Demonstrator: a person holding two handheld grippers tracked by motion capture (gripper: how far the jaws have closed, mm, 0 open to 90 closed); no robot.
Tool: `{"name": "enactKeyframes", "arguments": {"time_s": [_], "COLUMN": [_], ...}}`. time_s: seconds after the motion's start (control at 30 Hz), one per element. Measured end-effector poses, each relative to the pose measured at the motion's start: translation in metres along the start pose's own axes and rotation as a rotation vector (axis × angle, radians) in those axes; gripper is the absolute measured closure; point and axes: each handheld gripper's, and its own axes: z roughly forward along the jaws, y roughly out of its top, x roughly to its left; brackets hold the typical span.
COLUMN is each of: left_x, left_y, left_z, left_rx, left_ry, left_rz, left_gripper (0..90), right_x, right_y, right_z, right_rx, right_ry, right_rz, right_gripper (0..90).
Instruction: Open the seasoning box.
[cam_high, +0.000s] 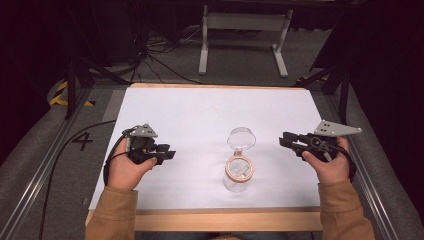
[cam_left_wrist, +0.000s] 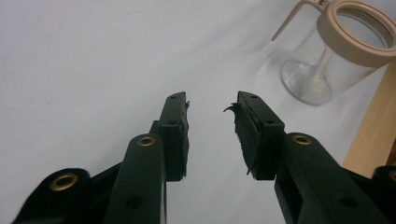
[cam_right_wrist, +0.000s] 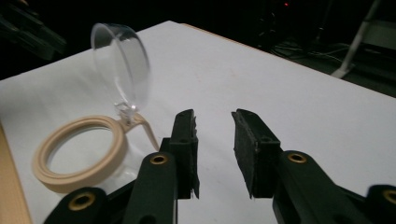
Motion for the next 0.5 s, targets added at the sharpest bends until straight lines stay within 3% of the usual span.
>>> {"name": "enactKeyframes", "arguments": {"time_s": [0.13, 0.23, 0.43, 0.5], "left_x": [0.007, 0.016, 0.031, 0.036], "left_y": [-0.003, -0.008, -0.017, -0.020], "left_z": [-0.002, 0.000, 0.008, 0.012], "left_rx": [0.009, 0.043, 0.081, 0.082], "left_ry": [0.026, 0.073, 0.111, 0.104], "left_rz": [-0.016, -0.044, -0.084, -0.094], "left_gripper": [59.7, 57.9, 54.5, 54.2], "right_x": [-0.010, -0.020, -0.038, -0.043], "right_y": [-0.005, -0.012, -0.027, -0.033], "right_z": [-0.005, -0.006, 0.000, 0.002], "right_rx": [0.022, 0.058, 0.130, 0.149], "right_ry": [-0.048, -0.093, -0.144, -0.156], "right_rz": [0.015, 0.019, 0.047, 0.062], "right_gripper": [64.4, 60.3, 55.7, 54.3]}}
